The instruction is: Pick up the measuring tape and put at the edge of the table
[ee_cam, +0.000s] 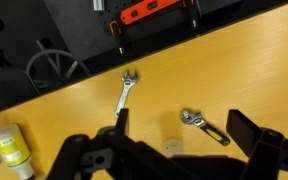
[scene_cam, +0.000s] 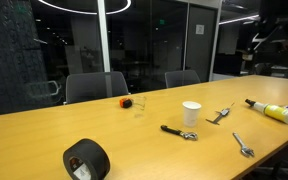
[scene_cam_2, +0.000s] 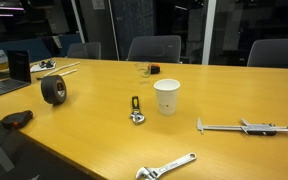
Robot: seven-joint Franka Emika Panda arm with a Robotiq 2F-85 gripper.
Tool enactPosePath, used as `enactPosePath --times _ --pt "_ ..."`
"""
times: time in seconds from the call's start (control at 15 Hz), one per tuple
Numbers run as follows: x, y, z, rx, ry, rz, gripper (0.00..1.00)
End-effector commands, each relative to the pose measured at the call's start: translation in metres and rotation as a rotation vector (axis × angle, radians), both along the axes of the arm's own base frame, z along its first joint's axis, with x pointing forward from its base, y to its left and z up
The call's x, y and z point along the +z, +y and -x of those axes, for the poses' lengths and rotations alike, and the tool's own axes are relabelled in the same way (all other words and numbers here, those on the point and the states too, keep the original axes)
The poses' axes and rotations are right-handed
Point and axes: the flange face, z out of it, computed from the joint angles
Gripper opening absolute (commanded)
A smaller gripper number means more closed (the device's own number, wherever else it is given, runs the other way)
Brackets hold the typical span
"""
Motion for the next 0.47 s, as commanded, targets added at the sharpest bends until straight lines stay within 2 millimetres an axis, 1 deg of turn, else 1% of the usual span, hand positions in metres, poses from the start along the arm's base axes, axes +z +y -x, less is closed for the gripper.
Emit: enactPosePath --times 0.0,0.07,0.13,0.27,0.4 --pt "0.001 -0.041 0.02 -0.098 -0.007 -0.063 1.0" --pt "-0.001 -0.05 0.023 -0.124 0.004 -0.072 1.0" --pt "0.0 -0.038 0.013 -0.094 0.004 -0.046 1.0" --pt "-0.002 -0.05 0.018 -0.124 0.011 -0.056 1.0" --pt "-0.003 -0.051 0.018 -0.13 0.013 -0.056 1.0"
